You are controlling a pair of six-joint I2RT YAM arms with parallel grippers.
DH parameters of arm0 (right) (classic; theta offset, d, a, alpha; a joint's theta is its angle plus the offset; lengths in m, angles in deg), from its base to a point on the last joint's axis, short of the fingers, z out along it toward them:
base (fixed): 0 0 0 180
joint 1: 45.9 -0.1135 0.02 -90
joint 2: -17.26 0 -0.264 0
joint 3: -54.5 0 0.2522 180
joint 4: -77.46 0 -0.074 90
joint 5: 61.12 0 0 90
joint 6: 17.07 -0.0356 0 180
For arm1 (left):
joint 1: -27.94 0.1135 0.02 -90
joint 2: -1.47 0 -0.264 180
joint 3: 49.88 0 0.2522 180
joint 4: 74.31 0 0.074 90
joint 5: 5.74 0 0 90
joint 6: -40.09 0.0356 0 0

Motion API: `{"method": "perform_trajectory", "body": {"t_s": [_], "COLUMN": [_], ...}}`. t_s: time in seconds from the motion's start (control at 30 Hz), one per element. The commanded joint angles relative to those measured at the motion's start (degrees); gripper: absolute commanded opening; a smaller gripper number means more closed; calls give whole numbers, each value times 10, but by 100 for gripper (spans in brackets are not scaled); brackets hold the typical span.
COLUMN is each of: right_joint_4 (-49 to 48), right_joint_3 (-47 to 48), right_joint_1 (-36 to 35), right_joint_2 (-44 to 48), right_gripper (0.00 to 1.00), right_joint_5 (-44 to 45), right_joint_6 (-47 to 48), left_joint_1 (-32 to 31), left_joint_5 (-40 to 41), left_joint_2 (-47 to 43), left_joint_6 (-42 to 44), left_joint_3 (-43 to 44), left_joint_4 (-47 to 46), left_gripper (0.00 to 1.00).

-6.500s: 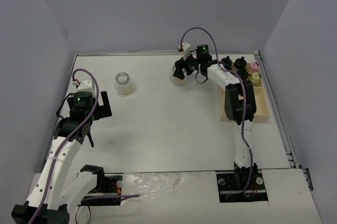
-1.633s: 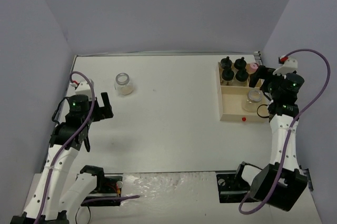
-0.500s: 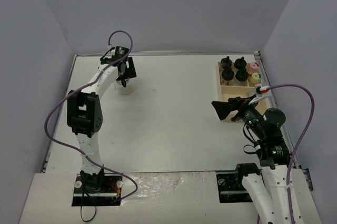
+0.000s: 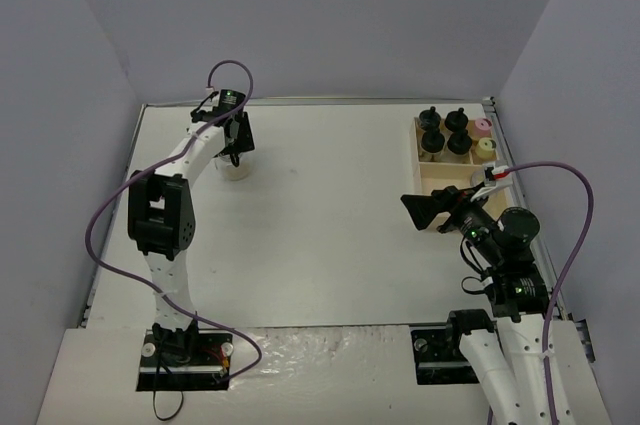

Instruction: Organize the condiment bottles

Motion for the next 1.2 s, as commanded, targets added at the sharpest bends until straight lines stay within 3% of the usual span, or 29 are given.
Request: {"method": "perform_trajectory", "body": {"t_s": [0.0,0.1,0.17,0.37,0.53,0.77,0.9,1.17], "right_joint_4": [-50,-42,-29,-11,-5,48,67,81], "right_joint_3": [0,1,5,7,-1,0,5,17], "right_joint_1": [-6,-6,-7,-6,-6,-6,-6,-6], "right_joint_2": [0,-3,-9,-20,-3,0,-1,-10], "right_gripper": [100,100,100,100,100,100,100,100], "right_joint_5": [-12,-9,-10,-29,-16,-9,2,21], "right_joint_6": [-3,6,12,22,35,75,90,99], "left_joint_1": [-13,-38,-68,-164,-234,-313,-345,-362], "left_joint_5": [-33,-86,-107,-185,-199,-209,-195,-174], "left_joint_2": [-61,-90,-112,-165,-189,-193,-184,-194], "left_joint_6": [40,85,123,191,199,190,192,193], "left_joint_3": [-15,-41,-53,-100,-128,-167,-184,-195], "left_joint_4": [-26,-45,-49,-36,-41,-98,-112,-113], "left_gripper": [19,7,4,4,5,16,26,75]}}
